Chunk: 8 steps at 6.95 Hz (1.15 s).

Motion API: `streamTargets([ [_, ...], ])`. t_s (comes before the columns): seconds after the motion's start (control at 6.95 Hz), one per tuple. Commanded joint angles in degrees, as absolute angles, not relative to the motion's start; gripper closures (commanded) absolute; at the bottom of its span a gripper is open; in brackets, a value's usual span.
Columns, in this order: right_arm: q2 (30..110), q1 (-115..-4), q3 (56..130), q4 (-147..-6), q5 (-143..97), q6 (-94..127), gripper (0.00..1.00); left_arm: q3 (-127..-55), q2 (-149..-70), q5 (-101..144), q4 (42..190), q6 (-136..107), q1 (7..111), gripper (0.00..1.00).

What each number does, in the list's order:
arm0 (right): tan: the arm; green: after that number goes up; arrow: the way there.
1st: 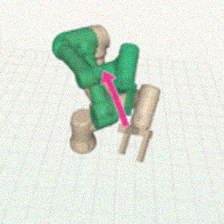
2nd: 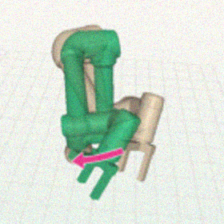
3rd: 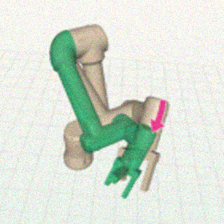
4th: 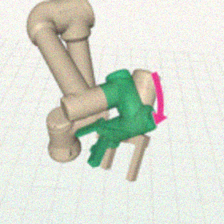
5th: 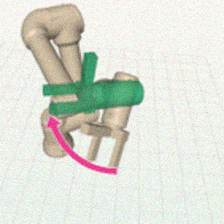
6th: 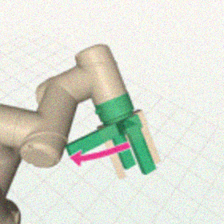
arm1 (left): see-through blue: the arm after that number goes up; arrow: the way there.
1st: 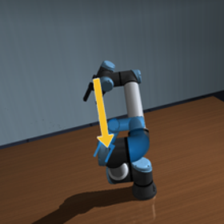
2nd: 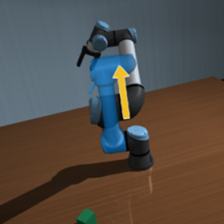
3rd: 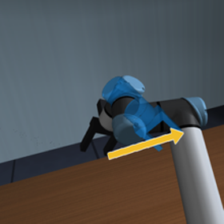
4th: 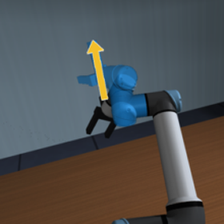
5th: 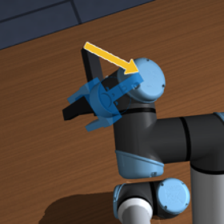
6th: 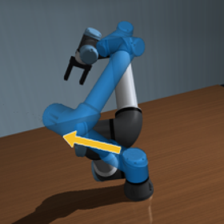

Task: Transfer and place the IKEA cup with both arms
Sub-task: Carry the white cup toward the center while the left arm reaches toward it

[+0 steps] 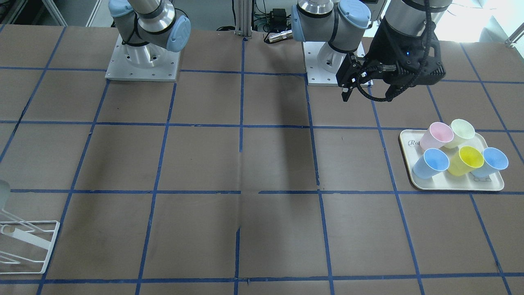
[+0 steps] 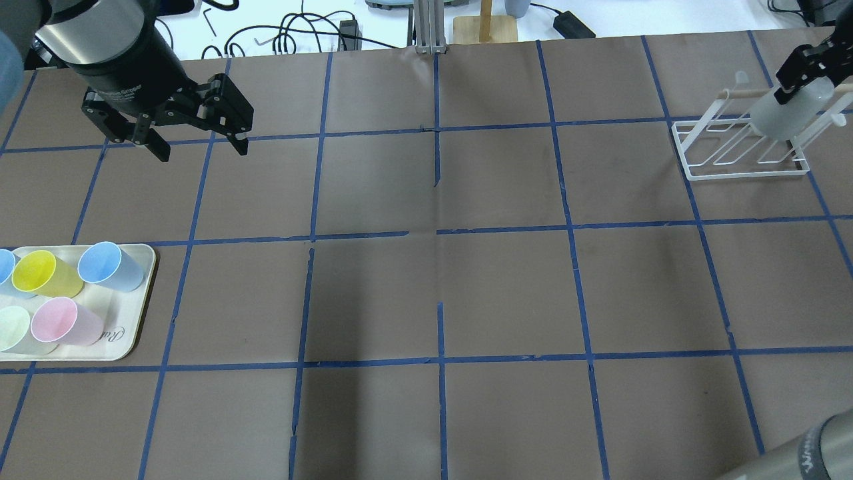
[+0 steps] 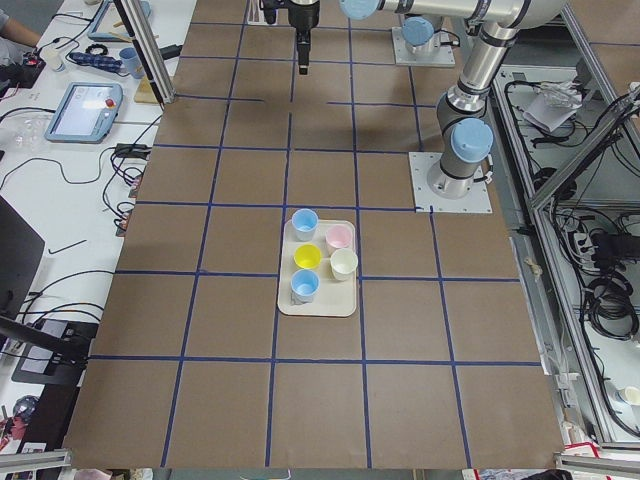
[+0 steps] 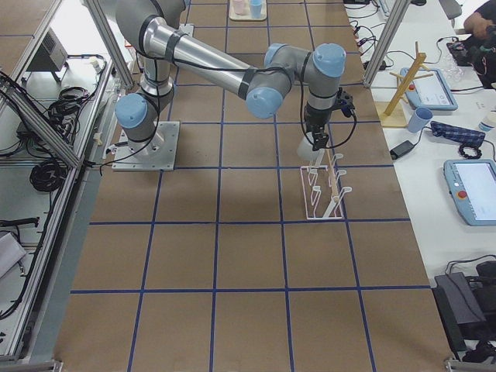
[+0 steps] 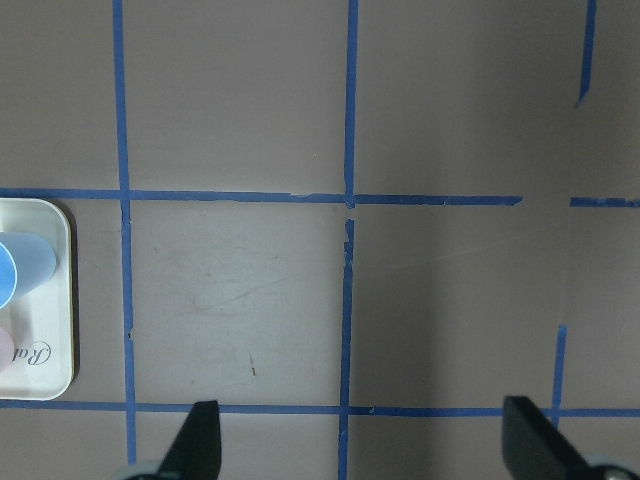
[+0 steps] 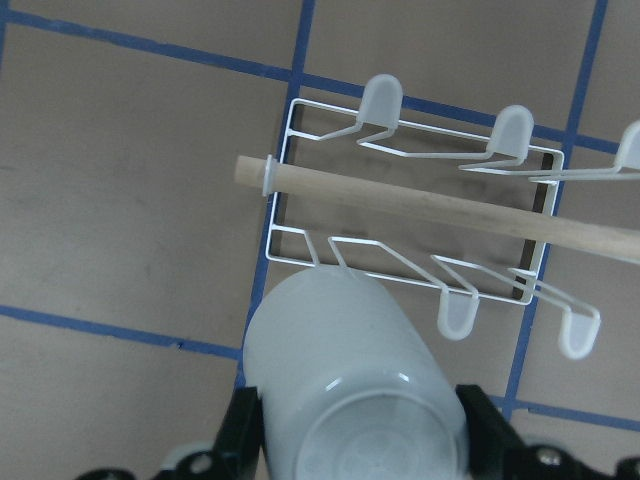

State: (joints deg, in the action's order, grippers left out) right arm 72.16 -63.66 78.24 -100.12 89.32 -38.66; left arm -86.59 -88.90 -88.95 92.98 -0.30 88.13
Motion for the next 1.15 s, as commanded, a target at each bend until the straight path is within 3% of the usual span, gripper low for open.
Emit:
streamTargets([
  [0.0, 77.1, -64.9, 76.4, -89.9, 80.5, -38.8, 0.82, -86.6, -88.8, -86.9, 93.0, 0.1, 87.9, 0.00],
  [0.29, 78.2, -65.1, 77.0, -75.6, 61.3, -38.8, 0.85, -88.8, -87.5, -77.7, 93.9, 0.8, 85.5, 0.00],
  [0.72, 78.1, -67.3, 79.0, -60.8, 37.0, -43.6, 0.86, -100.3, -84.5, -43.8, 98.2, 23.9, 76.2, 0.00],
  [1.01, 78.8, -69.2, 85.0, -55.2, 23.7, -52.2, 0.87, -109.0, -82.1, -25.8, 98.1, 28.3, 76.1, 0.00],
])
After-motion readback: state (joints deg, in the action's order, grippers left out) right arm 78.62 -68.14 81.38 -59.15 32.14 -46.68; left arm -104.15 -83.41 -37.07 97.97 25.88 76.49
